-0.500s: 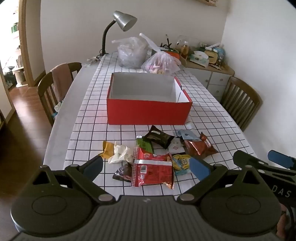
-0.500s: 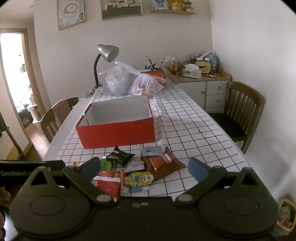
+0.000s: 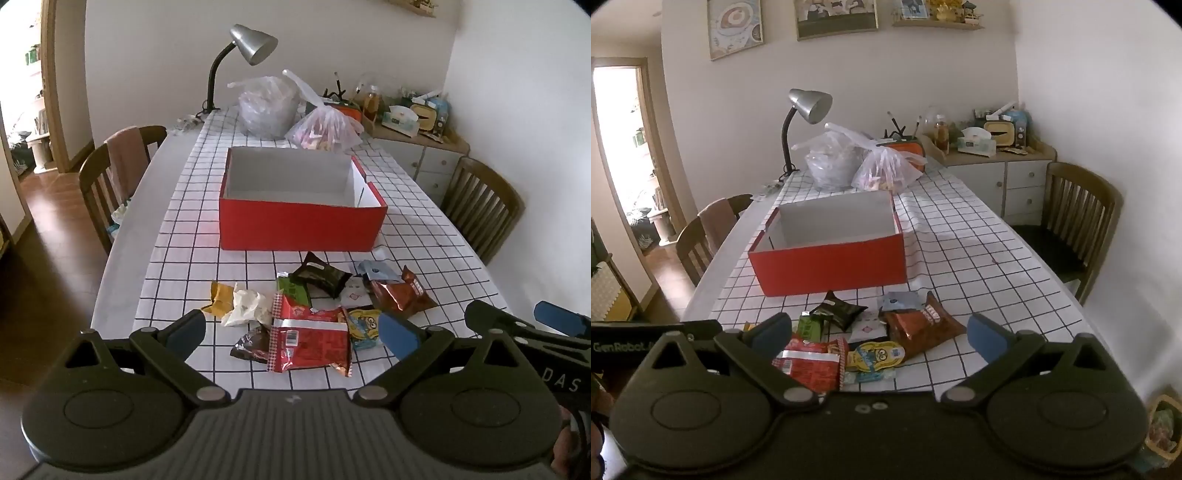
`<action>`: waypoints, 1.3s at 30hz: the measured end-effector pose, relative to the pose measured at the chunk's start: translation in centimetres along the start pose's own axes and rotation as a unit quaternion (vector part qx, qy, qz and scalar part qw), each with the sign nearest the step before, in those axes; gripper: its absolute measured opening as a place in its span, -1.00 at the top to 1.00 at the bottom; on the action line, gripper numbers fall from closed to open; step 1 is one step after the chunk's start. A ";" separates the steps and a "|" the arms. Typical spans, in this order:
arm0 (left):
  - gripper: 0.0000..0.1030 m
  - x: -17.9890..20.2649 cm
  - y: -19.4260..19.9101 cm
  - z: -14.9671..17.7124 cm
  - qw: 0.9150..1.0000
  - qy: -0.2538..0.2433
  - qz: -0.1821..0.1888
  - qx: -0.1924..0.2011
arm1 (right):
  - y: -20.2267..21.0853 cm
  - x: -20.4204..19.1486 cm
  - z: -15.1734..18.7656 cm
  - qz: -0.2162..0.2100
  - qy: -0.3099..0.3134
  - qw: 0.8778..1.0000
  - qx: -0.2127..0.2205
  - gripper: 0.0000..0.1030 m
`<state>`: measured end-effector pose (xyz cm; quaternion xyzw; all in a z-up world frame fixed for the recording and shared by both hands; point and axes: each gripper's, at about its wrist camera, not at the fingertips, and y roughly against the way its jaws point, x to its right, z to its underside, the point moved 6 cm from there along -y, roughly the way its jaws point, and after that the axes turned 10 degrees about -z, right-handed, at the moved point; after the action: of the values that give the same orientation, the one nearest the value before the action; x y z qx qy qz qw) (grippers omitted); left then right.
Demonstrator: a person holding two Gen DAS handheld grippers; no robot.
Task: Organize snacks
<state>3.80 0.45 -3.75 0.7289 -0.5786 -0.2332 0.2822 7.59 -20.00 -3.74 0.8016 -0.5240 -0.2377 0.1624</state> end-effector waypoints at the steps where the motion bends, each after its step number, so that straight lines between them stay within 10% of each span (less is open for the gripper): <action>1: -0.95 0.0 0.0 -0.1 1.000 0.001 0.001 0.001 | 0.3 -0.1 0.0 -0.002 0.000 1.000 0.001 -0.97; 39: -0.93 0.4 0.0 -1.0 1.000 -0.018 0.012 0.017 | 0.9 0.0 -0.2 0.001 -0.007 1.000 0.029 -0.93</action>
<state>4.55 0.24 -3.02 0.7223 -0.5962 -0.2326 0.2621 6.98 -20.32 -3.11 0.8039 -0.5324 -0.2280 0.1352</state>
